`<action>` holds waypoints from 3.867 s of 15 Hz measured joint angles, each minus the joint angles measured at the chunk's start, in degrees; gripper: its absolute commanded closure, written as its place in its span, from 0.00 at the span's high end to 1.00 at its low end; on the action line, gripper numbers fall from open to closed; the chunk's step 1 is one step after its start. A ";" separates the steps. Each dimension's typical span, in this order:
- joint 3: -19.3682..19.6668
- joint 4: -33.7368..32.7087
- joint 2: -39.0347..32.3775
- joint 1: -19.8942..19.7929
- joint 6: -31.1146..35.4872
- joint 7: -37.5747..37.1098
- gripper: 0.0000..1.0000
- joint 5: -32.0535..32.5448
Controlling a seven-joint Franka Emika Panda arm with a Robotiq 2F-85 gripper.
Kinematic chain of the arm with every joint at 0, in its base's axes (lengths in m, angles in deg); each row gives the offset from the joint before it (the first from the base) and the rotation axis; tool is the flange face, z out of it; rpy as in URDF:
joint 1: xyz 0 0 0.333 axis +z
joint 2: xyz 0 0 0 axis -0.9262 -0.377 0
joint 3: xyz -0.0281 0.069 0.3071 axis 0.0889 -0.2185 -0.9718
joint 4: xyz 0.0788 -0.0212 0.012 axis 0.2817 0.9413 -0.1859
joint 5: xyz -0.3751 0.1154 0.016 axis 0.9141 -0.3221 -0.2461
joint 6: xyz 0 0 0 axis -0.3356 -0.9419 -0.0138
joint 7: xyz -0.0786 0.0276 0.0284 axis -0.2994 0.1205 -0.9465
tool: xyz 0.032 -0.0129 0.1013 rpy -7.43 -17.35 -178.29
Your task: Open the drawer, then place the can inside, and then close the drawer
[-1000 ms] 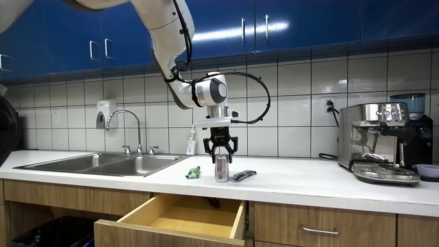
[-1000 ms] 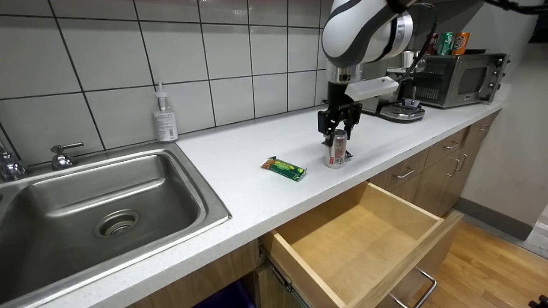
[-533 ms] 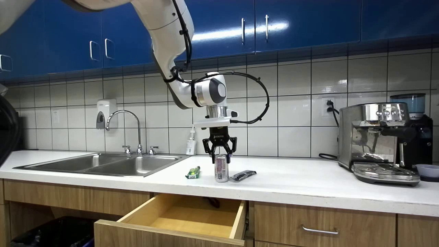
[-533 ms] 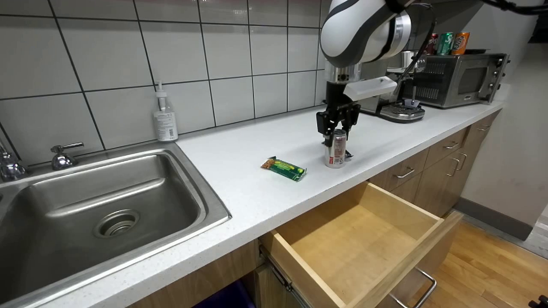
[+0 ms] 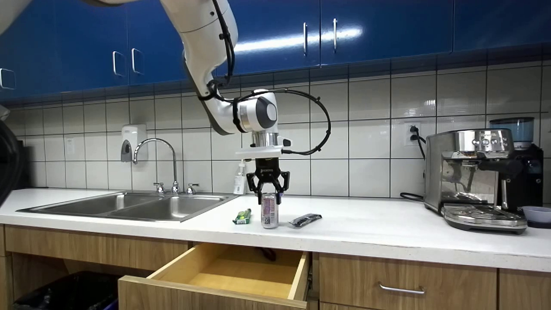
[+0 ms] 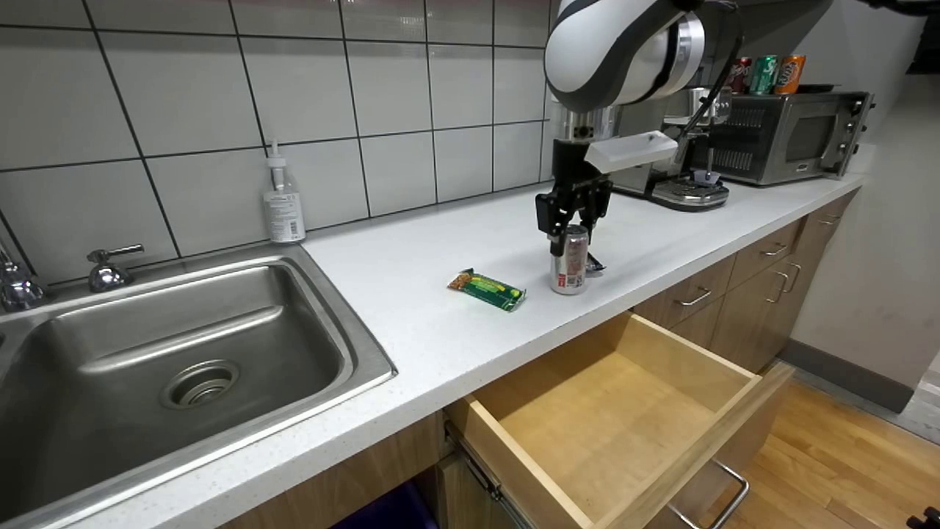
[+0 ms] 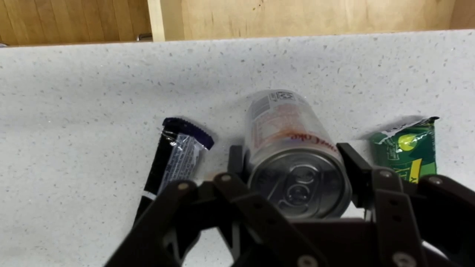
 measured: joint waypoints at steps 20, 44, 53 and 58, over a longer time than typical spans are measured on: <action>-1.42 20.39 13.13 4.81 1.95 -1.73 0.39 0.01; -1.48 34.51 13.05 5.09 18.35 -5.24 0.39 0.92; 0.11 34.52 8.10 5.08 22.66 -5.30 0.39 1.30; 1.00 33.97 4.99 5.08 24.52 -5.35 0.39 1.92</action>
